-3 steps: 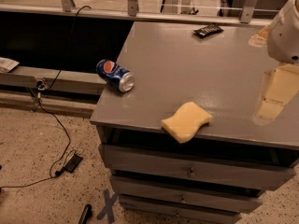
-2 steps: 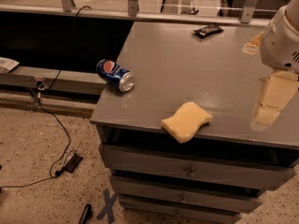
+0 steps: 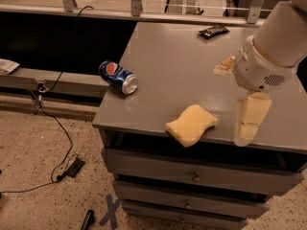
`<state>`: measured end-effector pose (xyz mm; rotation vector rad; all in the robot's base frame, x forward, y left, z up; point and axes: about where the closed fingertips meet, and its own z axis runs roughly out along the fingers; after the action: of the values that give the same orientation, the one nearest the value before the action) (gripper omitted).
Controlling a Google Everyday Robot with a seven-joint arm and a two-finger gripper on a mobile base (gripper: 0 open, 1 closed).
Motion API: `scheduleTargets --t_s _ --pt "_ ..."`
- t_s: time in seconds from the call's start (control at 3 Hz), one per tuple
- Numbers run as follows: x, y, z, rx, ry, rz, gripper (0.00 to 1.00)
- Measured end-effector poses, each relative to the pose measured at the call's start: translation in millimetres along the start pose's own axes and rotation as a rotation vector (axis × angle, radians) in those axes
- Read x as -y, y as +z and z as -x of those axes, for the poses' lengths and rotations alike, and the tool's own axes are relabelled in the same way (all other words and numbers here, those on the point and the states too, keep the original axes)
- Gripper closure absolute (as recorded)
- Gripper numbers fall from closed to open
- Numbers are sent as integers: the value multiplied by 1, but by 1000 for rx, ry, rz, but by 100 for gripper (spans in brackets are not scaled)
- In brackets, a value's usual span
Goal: Pick sponge
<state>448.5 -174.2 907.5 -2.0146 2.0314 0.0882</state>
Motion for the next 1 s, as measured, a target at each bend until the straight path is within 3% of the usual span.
scheduleTargets --t_s 0.33,1.0 --pt "5 26 15 23 -98 17 0" --pt "14 69 29 68 -231 52 0"
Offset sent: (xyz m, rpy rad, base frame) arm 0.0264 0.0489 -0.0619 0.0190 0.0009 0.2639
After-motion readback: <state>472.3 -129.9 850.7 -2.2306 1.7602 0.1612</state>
